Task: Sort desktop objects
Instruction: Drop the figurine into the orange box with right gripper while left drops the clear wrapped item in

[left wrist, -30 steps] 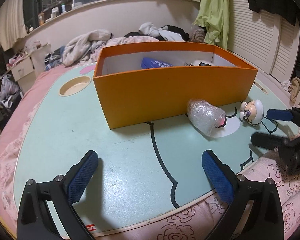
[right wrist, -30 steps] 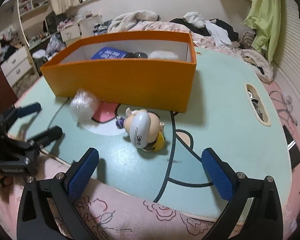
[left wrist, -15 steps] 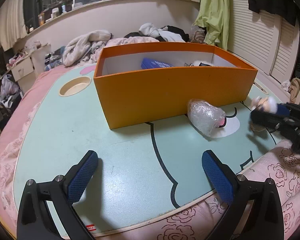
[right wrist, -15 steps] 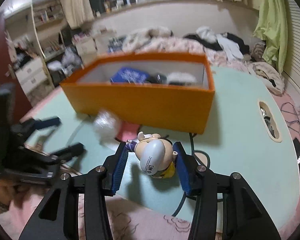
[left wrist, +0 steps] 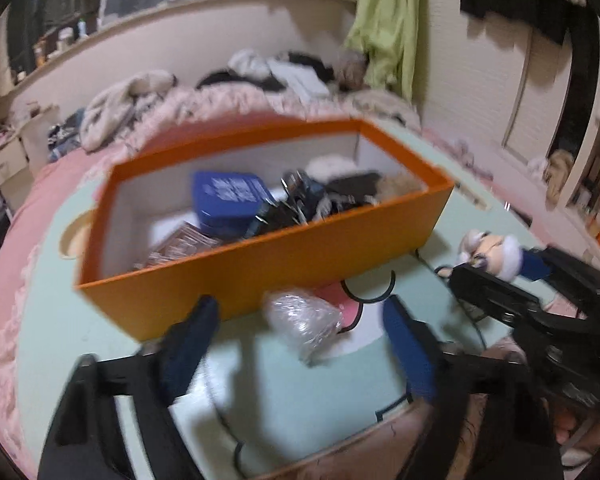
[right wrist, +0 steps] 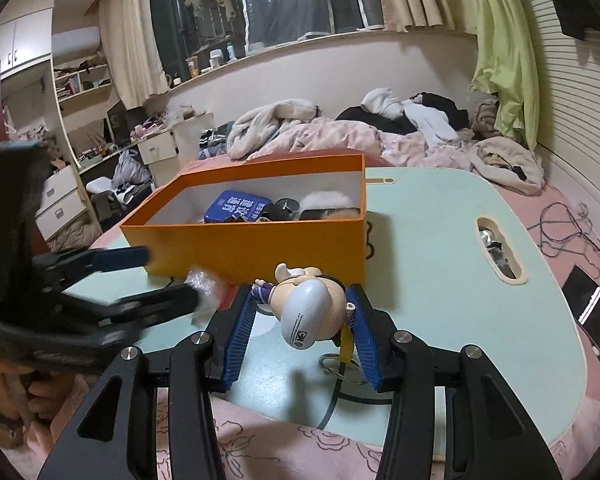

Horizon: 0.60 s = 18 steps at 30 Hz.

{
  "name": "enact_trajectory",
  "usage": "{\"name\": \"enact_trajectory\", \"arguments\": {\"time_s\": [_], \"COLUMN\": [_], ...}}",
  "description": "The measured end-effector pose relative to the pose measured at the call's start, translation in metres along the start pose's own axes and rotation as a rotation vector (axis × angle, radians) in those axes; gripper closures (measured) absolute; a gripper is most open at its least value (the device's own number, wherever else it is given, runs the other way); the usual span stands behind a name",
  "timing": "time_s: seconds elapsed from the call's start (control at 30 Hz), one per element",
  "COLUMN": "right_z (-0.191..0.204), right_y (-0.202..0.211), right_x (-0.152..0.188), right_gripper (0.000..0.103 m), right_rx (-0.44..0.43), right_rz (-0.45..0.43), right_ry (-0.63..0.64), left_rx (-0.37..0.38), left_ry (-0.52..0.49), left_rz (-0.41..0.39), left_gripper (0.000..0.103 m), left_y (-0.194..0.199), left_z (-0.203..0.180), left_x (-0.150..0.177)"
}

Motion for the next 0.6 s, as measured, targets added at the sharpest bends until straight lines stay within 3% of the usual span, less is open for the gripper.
{"name": "enact_trajectory", "arguments": {"time_s": [0.03,0.07,0.33,0.53,0.6], "right_z": [0.001,0.001,0.015,0.031,0.034], "right_y": [0.000,0.000,-0.008,-0.004,0.001], "right_x": [0.000,0.000,0.007,0.010,0.007], "right_gripper": [0.055,0.055,0.055,0.055,0.055], "right_rx": [-0.002,-0.004,-0.039,-0.090,-0.089], "right_rz": [0.001,0.004,0.065,0.067,0.052], "right_ry": [0.003,0.005,0.053,0.118,0.135], "left_rx": [0.009,0.017,0.009,0.057,0.031], "left_ry": [-0.007,-0.017,0.001,0.123,0.146], "left_rz": [0.024,0.027,-0.119,-0.168,-0.200], "left_gripper": [0.061,0.065,0.066,0.066,0.067], "left_y": [-0.009,-0.019,-0.008,0.014,0.021], "left_z": [-0.002,-0.002,0.002,0.030,0.043], "left_x": [0.002,0.005,0.021,0.031,0.029]}}
Point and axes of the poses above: each gripper's, at about its wrist camera, not at the fingertips, and y roughly against the way its jaws point, z to its left, x to its underside, the point moved 9 cm from there along -y, roughly the way its jaws point, and after that the axes turned 9 degrees about y, right-handed, at the moved point
